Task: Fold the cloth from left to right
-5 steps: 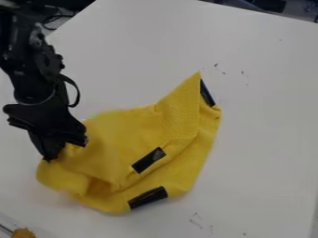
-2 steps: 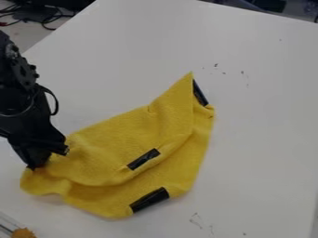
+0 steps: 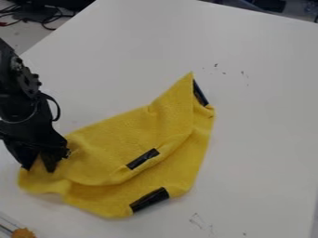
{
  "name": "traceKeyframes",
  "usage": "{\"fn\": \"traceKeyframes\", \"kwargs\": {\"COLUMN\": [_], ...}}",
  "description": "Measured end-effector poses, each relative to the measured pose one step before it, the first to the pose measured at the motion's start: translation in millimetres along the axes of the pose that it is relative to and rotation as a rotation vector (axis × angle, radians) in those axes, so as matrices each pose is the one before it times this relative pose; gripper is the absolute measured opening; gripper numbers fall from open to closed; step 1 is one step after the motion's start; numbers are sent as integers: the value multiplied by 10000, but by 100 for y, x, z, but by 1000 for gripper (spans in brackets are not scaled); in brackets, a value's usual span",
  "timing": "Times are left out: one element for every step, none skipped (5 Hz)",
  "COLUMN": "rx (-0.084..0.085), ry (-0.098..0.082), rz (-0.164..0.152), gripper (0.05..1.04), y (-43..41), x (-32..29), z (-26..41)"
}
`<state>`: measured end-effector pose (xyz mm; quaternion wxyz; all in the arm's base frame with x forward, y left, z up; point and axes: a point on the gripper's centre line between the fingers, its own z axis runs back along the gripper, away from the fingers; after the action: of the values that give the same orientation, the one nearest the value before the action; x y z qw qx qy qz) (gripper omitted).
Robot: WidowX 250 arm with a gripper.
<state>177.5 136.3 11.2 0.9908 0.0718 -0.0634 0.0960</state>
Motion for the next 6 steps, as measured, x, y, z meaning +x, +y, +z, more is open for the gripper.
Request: {"fn": "traceKeyframes", "kwargs": {"rx": [661, 687, 1393, -240, -252, -506], "ry": [-150, 133, -229, 144, -123, -387], "rz": [389, 131, 1099, -347, -8, -557], "gripper": [1007, 1004, 1000, 1000, 1000, 1000], "y": [337, 344, 3130, 1839, -405, -2598], "x": [452, -97, -1426, -1407, -1368, -262], "z": [19, -118, 3092, 1747, 1798, 3168]}}
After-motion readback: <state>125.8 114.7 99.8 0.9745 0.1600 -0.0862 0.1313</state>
